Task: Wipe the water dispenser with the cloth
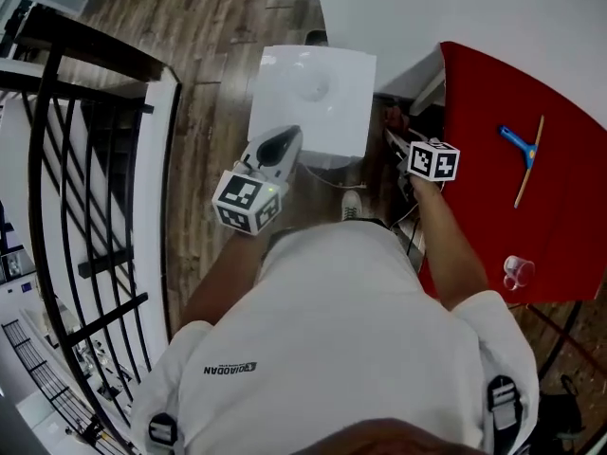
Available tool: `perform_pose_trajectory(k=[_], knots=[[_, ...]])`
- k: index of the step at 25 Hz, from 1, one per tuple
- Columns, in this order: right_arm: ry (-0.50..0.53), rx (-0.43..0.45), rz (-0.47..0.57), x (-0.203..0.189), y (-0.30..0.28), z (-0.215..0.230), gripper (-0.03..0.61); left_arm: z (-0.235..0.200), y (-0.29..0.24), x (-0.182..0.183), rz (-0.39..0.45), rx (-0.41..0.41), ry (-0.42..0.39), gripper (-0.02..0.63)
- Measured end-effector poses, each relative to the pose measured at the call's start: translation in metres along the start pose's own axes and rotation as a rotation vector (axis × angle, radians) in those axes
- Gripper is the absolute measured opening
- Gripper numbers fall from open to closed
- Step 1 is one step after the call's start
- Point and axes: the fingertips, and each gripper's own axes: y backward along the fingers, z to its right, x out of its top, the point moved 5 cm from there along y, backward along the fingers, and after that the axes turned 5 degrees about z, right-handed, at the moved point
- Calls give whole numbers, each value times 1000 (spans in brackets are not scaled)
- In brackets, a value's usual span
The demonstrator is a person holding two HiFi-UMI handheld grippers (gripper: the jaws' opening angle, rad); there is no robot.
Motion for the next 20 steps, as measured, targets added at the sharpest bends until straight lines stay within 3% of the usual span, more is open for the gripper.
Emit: perform_pose_trajectory(k=[11,15,20], knots=[[227,64,4,57,-3,-52,89,-9,27,4,76,68,47,-3],[258,95,-3,54,-9,-76,88,-22,45,-3,93,108,65,-3],[273,72,-8,47,-13,-96,88,-44,67,-12,105,119,93,-3]])
